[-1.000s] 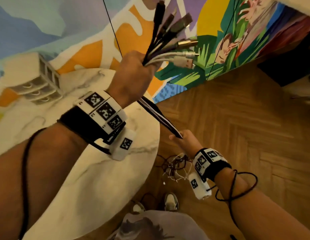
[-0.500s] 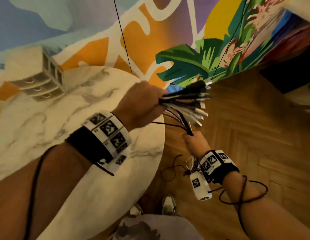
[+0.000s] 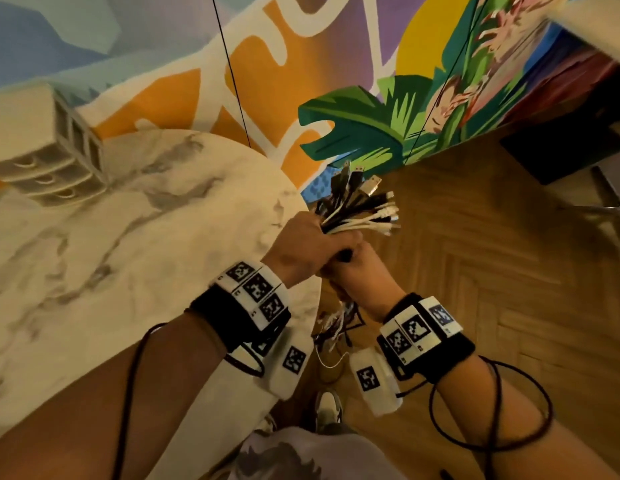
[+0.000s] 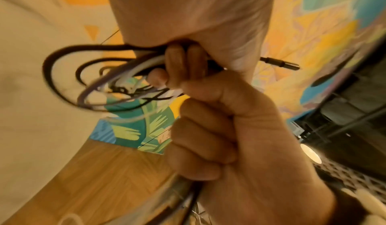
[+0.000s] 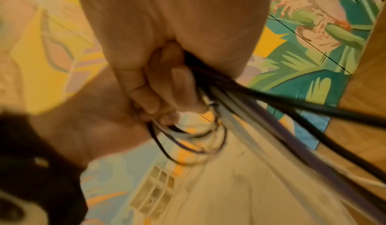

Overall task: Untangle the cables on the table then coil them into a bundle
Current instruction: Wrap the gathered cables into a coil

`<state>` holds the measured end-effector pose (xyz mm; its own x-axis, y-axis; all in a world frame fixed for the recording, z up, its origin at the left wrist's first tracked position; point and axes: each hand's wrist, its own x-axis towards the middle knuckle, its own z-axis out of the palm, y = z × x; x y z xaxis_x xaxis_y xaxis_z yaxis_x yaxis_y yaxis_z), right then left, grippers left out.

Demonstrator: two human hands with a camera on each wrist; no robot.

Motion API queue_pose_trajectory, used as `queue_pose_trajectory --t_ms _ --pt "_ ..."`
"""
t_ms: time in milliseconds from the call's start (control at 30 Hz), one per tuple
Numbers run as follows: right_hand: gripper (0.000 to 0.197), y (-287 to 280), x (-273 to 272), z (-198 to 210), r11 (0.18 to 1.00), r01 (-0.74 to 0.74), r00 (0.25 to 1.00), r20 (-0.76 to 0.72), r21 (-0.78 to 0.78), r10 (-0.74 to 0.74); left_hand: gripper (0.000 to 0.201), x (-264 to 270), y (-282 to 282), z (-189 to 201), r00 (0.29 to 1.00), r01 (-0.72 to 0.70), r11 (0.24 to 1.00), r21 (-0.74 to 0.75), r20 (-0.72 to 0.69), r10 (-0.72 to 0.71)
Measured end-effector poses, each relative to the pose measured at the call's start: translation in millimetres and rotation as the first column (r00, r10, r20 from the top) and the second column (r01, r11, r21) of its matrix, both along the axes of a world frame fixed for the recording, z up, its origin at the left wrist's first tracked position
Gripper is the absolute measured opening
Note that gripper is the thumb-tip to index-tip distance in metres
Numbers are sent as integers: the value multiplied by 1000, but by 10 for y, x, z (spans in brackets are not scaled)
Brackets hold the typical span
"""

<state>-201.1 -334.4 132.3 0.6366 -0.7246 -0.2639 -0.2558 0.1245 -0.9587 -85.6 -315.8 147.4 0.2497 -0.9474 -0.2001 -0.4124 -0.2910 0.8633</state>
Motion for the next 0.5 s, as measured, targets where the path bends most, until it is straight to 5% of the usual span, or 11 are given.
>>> queue_pose_trajectory --t_ms 67,133,500 --pt "18 12 -11 -137 997 31 999 30 73 -33 28 -11 -15 82 996 11 994 -109 92 -1" --pt "29 23 -69 -291 992 36 999 -4 118 -36 26 4 -12 182 990 18 982 -188 142 9" --pt "40 -81 -536 -1181 984 164 891 -440 74 -116 32 339 -71 744 947 -92 890 -447 236 216"
